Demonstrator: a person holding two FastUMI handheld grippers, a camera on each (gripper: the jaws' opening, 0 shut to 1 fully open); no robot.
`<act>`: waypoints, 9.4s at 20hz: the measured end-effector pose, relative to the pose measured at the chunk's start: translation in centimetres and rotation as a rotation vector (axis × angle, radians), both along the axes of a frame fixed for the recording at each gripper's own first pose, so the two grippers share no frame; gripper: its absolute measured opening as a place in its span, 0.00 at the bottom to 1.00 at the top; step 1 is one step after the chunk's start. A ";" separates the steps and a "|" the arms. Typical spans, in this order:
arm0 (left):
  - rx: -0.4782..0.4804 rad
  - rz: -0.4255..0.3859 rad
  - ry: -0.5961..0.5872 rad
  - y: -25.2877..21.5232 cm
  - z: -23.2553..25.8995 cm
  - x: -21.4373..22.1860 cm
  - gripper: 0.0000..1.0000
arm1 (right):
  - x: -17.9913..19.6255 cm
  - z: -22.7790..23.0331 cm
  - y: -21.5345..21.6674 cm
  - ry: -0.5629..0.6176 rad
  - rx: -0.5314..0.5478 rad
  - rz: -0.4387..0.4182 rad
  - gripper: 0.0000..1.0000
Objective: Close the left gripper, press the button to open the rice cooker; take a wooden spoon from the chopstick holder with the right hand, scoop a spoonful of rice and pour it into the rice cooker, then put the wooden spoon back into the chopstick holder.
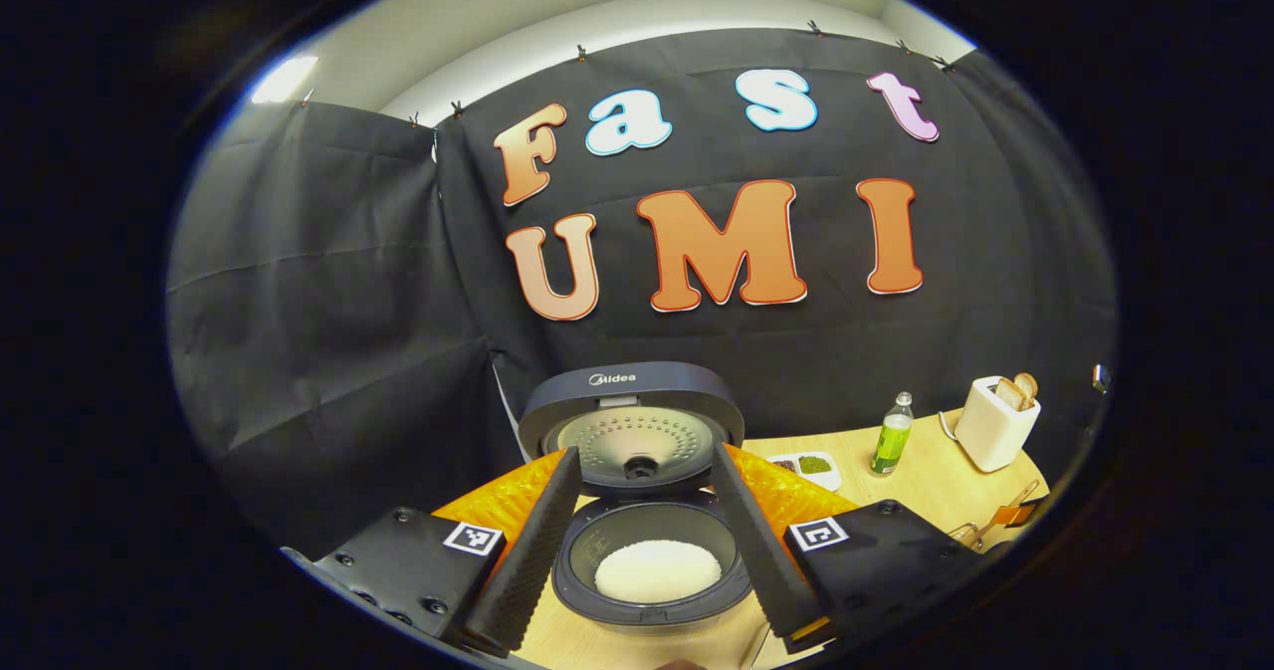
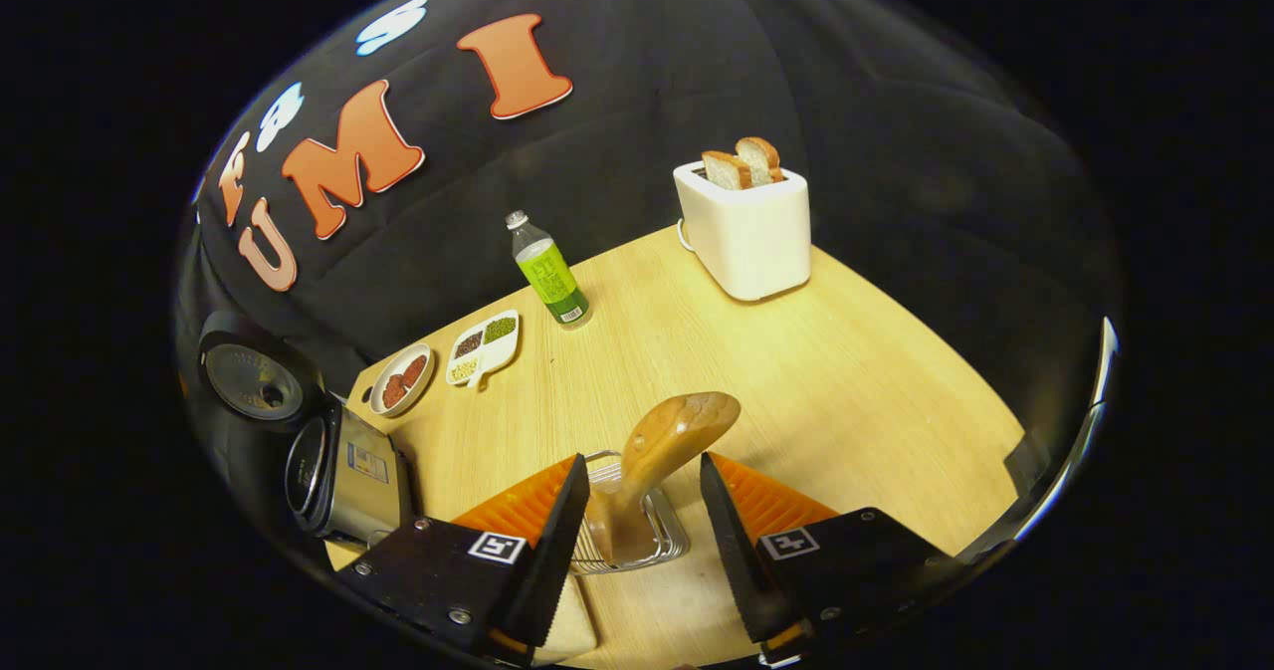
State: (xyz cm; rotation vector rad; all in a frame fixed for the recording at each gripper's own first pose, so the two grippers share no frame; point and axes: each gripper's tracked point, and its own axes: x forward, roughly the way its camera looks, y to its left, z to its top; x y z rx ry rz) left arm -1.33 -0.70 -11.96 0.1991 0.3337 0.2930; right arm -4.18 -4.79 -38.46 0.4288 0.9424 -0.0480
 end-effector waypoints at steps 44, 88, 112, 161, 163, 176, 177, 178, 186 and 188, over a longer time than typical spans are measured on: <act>-0.008 -0.129 0.003 3.0 -1.3 0.0 0.92 | 1.0 7.1 0.0 -0.096 -0.091 -0.225 0.11; 0.036 -0.238 0.052 11.9 -3.8 2.0 1.00 | -9.3 2.5 16.9 -0.155 -0.447 0.022 0.10; 0.040 -0.248 0.057 12.3 -4.0 2.8 0.94 | -9.0 1.5 22.4 0.062 0.329 -0.133 0.10; 0.081 0.256 0.010 18.6 -1.6 -6.4 1.00 | 7.7 16.9 29.6 0.080 1.108 0.004 0.09; 0.088 0.269 0.007 19.1 -1.4 -6.9 1.00 | 8.4 16.8 30.5 0.055 1.044 0.017 0.09; 0.091 0.335 0.023 21.8 -2.3 -9.1 1.00 | 8.5 16.1 36.8 -0.167 0.536 0.251 0.09; 0.090 0.340 0.025 22.2 -2.5 -9.4 1.00 | 8.4 16.4 37.3 -0.194 0.499 0.276 0.09; 0.087 0.346 0.026 22.5 -2.7 -9.6 1.00 | 8.3 16.5 37.6 -0.218 0.467 0.297 0.09; 0.071 0.390 0.041 23.9 -3.6 -11.9 0.94 | 7.4 16.6 39.6 -0.327 0.304 0.394 0.09; 0.066 0.399 0.049 24.0 -4.1 -12.4 1.00 | 7.5 17.2 39.7 -0.365 0.267 0.404 0.09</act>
